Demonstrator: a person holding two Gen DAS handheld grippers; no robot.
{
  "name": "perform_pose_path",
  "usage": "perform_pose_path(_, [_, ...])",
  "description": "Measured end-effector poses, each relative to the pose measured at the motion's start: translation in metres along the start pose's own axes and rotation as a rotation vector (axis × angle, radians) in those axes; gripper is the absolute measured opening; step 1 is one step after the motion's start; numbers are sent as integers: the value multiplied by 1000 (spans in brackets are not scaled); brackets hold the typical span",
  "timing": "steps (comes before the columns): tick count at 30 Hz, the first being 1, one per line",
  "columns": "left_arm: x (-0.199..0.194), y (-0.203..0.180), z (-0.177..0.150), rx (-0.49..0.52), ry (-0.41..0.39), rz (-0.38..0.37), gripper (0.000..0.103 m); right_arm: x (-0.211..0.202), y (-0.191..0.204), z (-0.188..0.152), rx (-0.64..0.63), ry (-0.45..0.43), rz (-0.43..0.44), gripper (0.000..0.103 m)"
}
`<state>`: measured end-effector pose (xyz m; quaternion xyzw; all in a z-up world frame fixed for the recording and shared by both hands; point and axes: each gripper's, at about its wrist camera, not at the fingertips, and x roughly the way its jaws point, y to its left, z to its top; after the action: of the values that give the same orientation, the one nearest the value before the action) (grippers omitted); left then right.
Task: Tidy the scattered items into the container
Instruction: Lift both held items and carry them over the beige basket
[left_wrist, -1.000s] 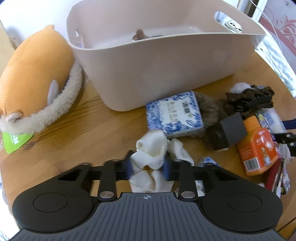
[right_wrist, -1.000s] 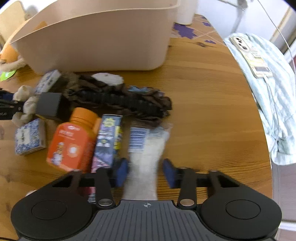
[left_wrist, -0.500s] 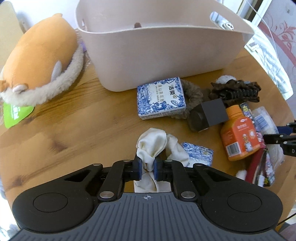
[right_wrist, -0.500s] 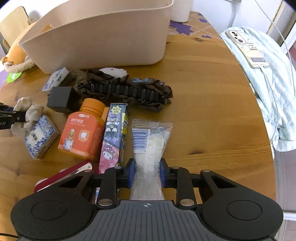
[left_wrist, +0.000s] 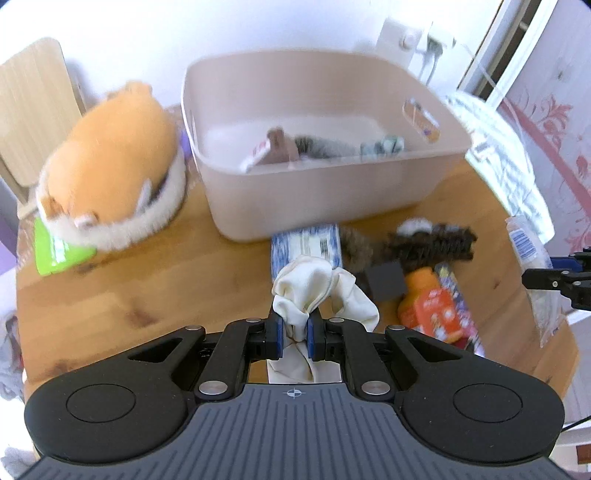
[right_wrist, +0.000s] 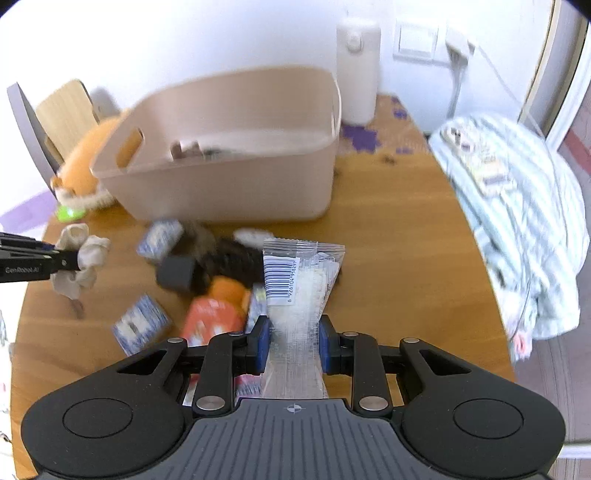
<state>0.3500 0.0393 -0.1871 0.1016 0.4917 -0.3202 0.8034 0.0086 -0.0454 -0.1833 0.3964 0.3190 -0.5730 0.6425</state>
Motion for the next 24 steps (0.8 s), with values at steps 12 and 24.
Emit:
perform_pose_path(12, [-38,24,75,-111,-116,-78,11,-37,-4,86,76,-182,-59,25])
perform_pose_path(24, [-7,3,140,-48,-134,-41,11,-10,0,171,69,-261,-36,25])
